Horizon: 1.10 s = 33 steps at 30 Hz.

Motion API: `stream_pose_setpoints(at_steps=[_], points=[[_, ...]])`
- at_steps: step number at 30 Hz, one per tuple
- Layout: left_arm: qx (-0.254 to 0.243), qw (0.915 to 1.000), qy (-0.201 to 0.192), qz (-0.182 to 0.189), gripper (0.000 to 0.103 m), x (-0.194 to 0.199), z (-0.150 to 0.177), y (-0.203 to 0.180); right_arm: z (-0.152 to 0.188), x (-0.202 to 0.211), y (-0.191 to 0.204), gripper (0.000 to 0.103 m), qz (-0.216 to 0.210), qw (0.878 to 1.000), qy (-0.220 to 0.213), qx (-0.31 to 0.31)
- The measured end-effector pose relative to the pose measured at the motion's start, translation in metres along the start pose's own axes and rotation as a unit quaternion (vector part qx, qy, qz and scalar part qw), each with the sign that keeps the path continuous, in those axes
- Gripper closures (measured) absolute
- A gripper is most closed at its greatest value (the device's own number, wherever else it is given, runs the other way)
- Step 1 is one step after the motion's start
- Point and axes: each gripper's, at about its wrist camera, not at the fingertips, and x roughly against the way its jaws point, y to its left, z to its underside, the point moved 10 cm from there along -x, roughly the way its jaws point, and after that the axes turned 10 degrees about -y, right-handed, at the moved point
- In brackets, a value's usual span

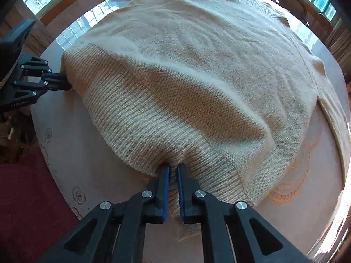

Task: Fold clothes
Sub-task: 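Release the hem and lay it flat with both grippers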

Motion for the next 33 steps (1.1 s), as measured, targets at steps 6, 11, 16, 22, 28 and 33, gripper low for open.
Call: stream_pose_setpoints(at_steps=[6, 11, 16, 22, 28, 33], points=[[-0.002, 0.9988, 0.024, 0.043, 0.103, 0.025, 0.018, -0.005, -0.047, 0.055, -0.01, 0.097, -0.138, 0.982, -0.074, -0.108], [0.03, 0.9968, -0.022, 0.071, 0.103, 0.08, 0.016, 0.007, -0.061, 0.09, -0.048, 0.097, -0.058, 0.987, -0.098, -0.109], [0.059, 0.994, -0.064, 0.066, 0.102, 0.115, 0.002, 0.023, -0.055, 0.089, -0.061, 0.093, 0.032, 0.995, -0.086, -0.034], [0.064, 0.9898, -0.094, 0.086, 0.102, 0.13, -0.023, 0.023, 0.007, 0.057, 0.037, 0.083, -0.032, 0.995, -0.029, 0.089], [0.067, 0.9854, -0.122, 0.098, 0.102, 0.147, -0.044, 0.027, 0.026, 0.028, 0.037, 0.082, 0.024, 0.997, -0.024, 0.073], [0.068, 0.9879, -0.116, 0.078, 0.102, 0.143, -0.041, 0.037, 0.032, 0.024, 0.039, 0.082, 0.031, 0.998, -0.018, 0.057]])
